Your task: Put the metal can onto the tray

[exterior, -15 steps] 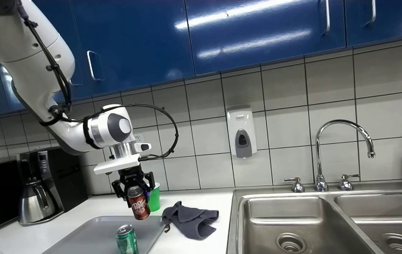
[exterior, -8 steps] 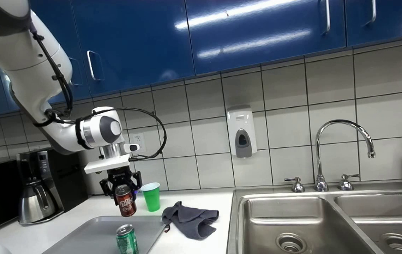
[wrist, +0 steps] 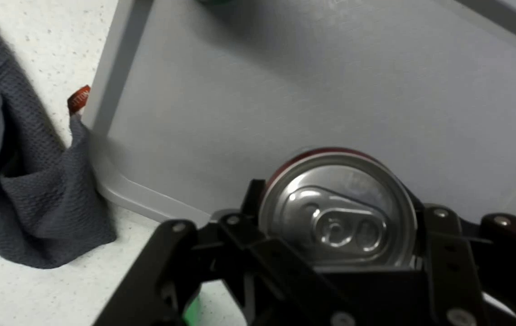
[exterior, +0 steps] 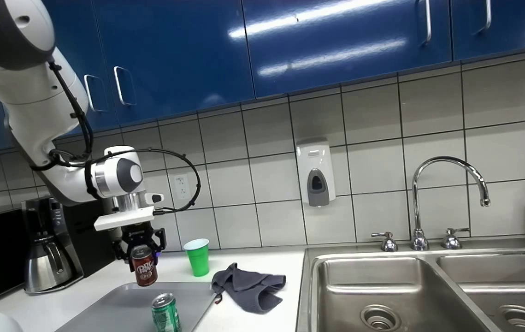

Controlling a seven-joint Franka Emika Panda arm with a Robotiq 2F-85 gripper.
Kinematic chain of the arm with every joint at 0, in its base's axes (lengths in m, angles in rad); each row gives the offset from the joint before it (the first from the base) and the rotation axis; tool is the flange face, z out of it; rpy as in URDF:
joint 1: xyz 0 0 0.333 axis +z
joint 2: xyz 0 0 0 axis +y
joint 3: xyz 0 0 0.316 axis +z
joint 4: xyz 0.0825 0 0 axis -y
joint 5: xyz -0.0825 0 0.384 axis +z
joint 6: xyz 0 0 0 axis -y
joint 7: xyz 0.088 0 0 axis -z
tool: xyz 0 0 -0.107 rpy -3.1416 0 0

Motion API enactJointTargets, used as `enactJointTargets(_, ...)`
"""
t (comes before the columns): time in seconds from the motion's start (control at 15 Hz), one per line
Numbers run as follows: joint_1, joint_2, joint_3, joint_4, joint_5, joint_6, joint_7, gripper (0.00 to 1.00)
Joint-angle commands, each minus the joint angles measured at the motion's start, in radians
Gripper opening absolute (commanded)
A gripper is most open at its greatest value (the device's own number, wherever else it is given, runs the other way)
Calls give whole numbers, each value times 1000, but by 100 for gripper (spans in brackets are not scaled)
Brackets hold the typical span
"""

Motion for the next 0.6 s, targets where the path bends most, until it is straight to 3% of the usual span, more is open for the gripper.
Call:
enactJointTargets(0.0,6,41,22,56,-3,-69,-48,40)
enactJointTargets(0.53,23,132,22,158,-37,-309,-69,40)
